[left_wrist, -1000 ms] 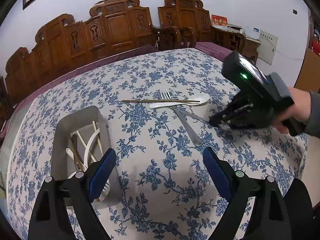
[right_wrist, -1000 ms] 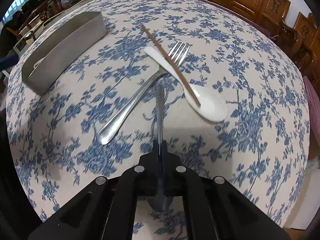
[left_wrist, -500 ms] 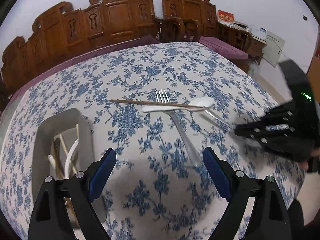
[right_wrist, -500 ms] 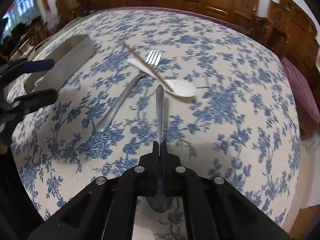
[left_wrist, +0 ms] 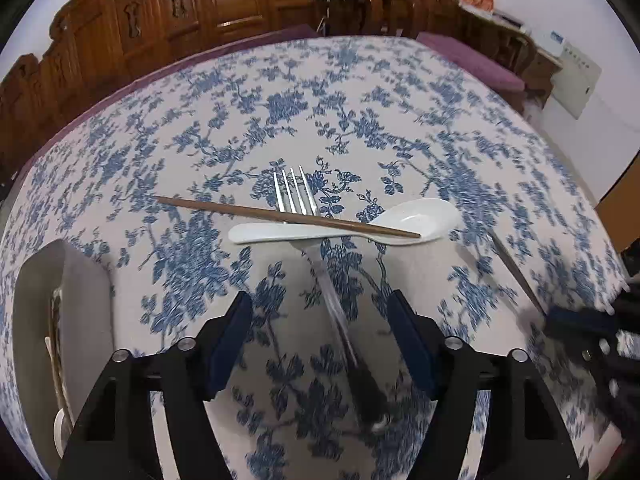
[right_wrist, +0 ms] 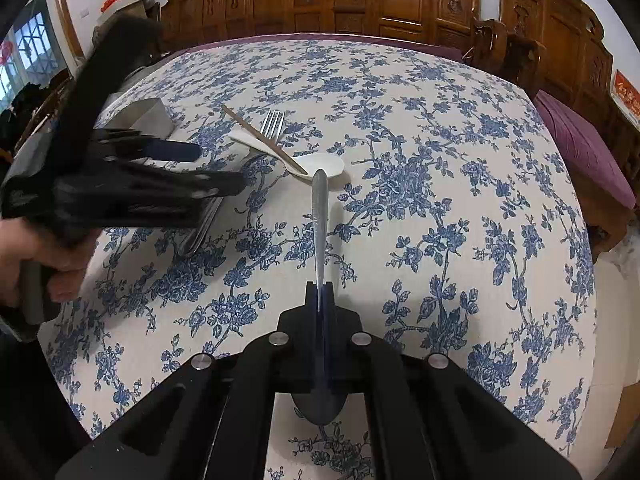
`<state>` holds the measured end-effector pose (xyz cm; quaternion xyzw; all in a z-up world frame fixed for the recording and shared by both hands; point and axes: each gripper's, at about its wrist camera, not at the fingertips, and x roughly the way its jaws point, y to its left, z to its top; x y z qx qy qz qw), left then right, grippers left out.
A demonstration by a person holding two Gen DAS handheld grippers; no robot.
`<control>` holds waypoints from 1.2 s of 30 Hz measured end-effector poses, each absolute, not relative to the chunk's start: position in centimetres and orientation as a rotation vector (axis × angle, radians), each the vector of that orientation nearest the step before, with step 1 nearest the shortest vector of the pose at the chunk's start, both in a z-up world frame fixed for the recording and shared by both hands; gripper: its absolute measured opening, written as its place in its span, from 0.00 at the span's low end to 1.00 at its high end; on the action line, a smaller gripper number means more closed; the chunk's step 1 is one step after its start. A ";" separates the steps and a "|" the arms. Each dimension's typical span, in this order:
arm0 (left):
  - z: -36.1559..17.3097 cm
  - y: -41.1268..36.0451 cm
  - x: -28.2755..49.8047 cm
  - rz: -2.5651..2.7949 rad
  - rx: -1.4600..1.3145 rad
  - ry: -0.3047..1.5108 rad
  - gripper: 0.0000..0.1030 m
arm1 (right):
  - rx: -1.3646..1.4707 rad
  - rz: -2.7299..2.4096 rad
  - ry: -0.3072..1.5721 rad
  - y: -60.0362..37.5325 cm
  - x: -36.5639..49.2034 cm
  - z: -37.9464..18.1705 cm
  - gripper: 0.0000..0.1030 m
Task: Organize utensils
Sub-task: 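Grasp the steel fork with the left tool while right holds the knife, then carry the steel fork and steel knife over the grey tray with both tools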
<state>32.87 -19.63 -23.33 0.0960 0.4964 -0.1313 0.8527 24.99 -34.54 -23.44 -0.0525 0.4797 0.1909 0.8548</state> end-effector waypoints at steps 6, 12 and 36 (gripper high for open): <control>-24.2 -20.3 34.6 -0.201 0.242 1.091 0.52 | -0.098 0.410 1.004 -34.8 24.8 -23.6 0.04; -24.1 -19.8 35.1 -0.210 0.213 1.115 0.28 | -0.093 0.420 1.006 -34.7 24.6 -23.9 0.04; -16.6 -16.2 31.1 -0.282 0.335 1.127 0.06 | -0.085 0.437 0.993 -31.6 23.8 -22.4 0.04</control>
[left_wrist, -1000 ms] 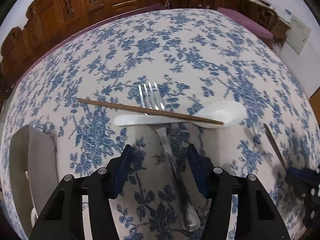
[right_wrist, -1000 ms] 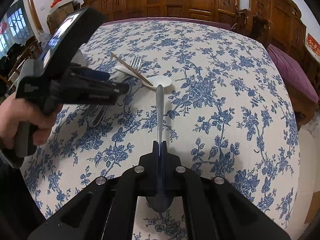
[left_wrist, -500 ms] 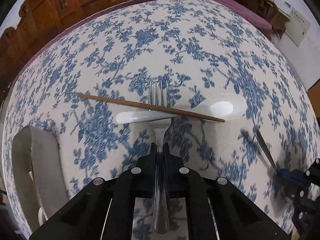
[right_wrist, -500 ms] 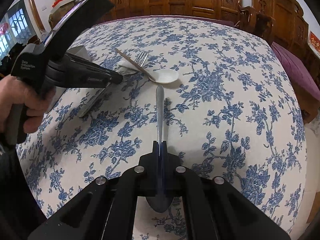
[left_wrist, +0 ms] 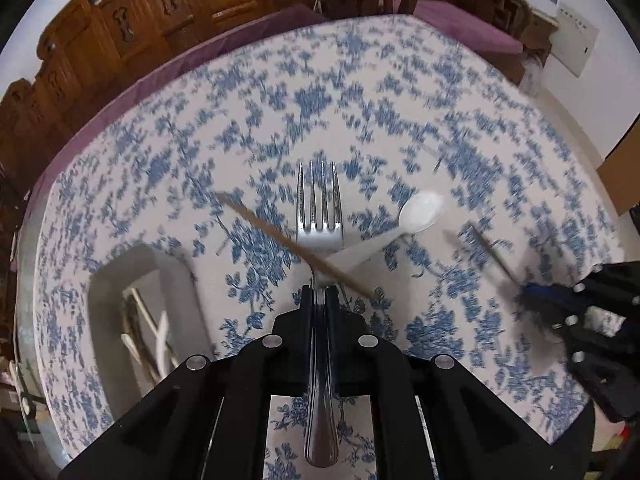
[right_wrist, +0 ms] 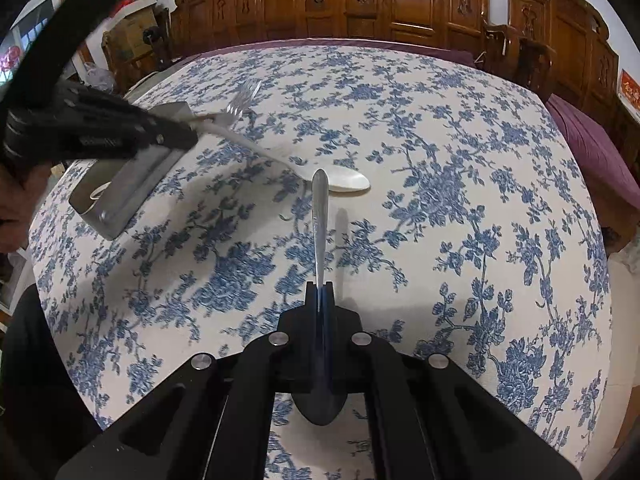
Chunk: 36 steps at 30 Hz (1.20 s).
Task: Organize utensils
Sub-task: 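Carry the steel fork and steel knife over the grey tray with both tools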
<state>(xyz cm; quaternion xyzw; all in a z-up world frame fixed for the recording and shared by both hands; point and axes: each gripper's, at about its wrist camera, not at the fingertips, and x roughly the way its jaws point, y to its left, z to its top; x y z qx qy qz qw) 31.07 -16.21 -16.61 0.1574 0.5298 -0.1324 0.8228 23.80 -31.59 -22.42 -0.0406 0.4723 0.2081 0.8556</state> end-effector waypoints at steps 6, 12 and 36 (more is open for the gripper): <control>-12.5 -16.9 30.2 -0.319 0.328 1.053 0.06 | -0.097 0.429 0.983 -31.2 23.7 -21.3 0.04; -10.2 -16.6 29.6 -0.330 0.306 1.009 0.06 | -0.098 0.418 0.969 -30.9 23.7 -20.1 0.04; -10.7 -3.5 28.6 -0.208 0.183 0.996 0.06 | -0.129 0.531 0.909 -20.0 24.4 -15.3 0.04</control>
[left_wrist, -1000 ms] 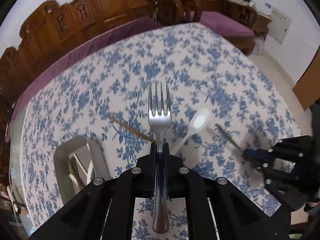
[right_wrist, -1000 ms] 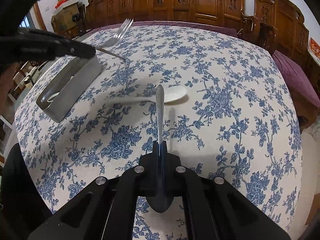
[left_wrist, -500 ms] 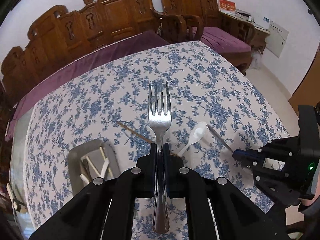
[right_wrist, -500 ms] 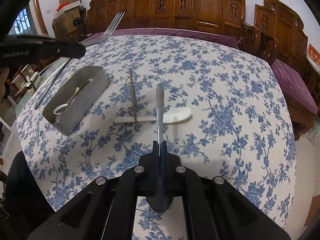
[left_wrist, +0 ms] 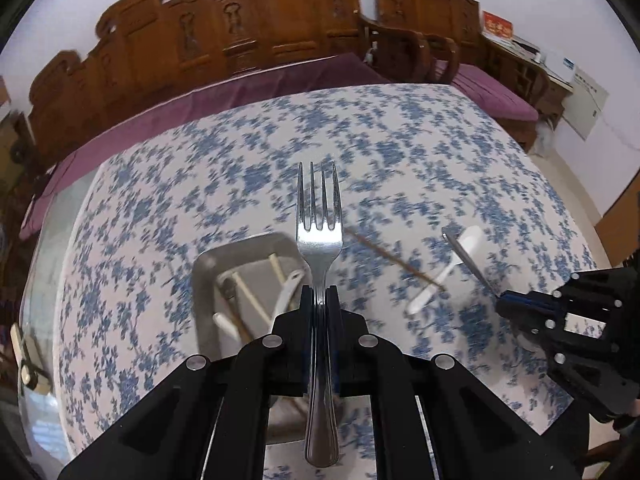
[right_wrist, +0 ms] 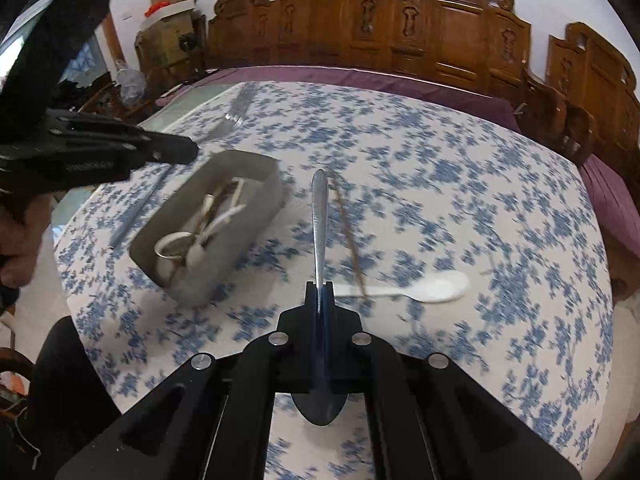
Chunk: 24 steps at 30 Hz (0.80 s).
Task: Organize utensils
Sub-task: 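Carry the steel fork and steel knife over the grey tray with both tools, then lower the fork with left while right lowers the knife into the tray, opening both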
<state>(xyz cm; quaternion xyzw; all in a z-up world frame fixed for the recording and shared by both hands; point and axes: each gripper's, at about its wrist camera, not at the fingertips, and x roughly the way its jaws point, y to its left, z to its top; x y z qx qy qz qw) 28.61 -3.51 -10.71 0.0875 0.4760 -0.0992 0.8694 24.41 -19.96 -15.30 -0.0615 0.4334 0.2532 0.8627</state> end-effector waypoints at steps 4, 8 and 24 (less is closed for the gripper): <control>-12.5 -1.1 28.9 -0.171 0.164 1.015 0.06 | -0.135 0.562 0.904 -17.6 24.4 -15.1 0.04; -14.4 0.8 29.3 -0.141 0.137 1.037 0.06 | -0.133 0.583 0.903 -16.0 24.4 -15.0 0.04; -18.9 3.6 31.0 -0.118 0.108 1.100 0.06 | -0.134 0.607 0.935 -13.6 24.8 -16.4 0.04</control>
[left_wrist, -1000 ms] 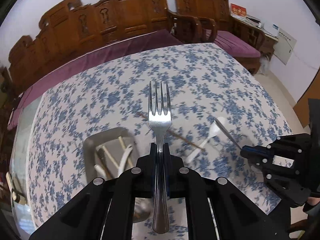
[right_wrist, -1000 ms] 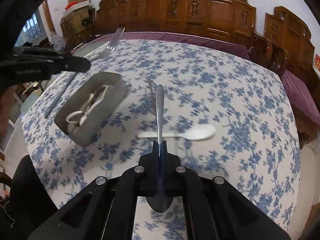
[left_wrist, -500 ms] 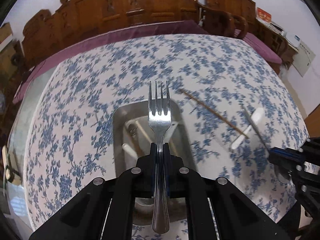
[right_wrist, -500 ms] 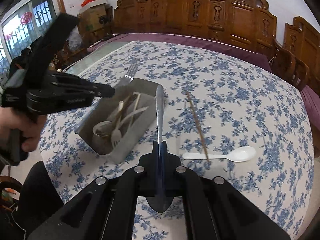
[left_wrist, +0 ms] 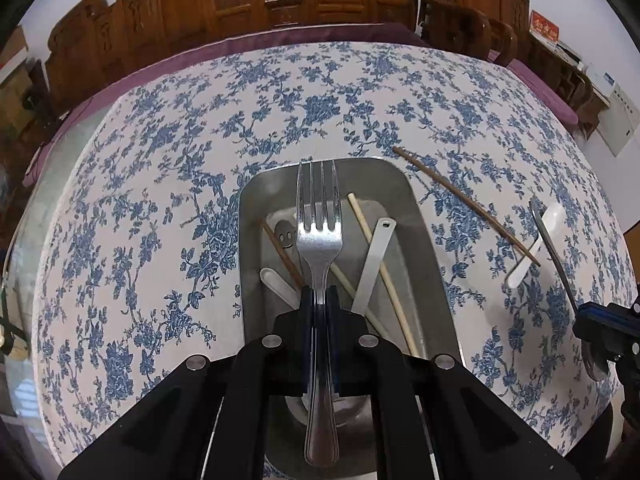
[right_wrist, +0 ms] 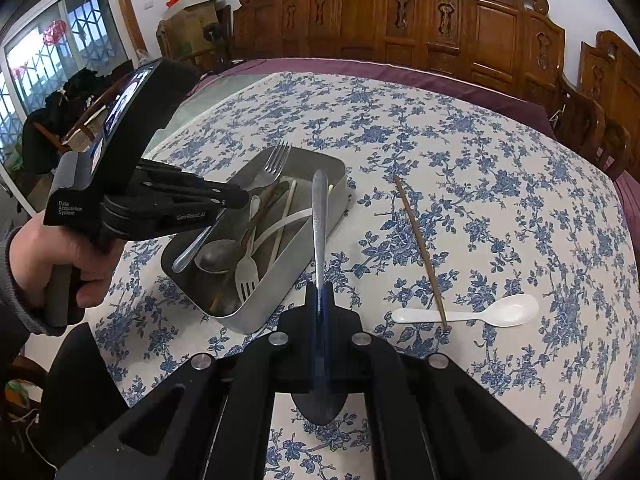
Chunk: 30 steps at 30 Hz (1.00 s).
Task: Organize utensils
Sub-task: 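Lower the fork with left while right lowers the knife into the tray, opening both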
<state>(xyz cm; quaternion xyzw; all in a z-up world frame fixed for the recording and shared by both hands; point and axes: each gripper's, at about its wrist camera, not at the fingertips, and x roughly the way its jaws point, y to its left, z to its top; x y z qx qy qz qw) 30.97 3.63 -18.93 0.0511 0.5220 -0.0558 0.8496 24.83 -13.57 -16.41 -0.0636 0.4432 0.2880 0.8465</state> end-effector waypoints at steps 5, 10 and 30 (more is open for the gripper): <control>-18.4 4.3 30.2 -0.145 0.090 1.060 0.10 | -0.131 0.611 0.937 -12.6 25.2 -16.5 0.04; -17.0 5.5 28.6 -0.146 0.091 1.007 0.18 | -0.117 0.619 0.939 -10.8 25.8 -16.8 0.04; -12.9 12.2 21.3 -0.091 -0.007 0.808 0.26 | 0.026 0.605 0.945 -4.1 29.1 -18.6 0.04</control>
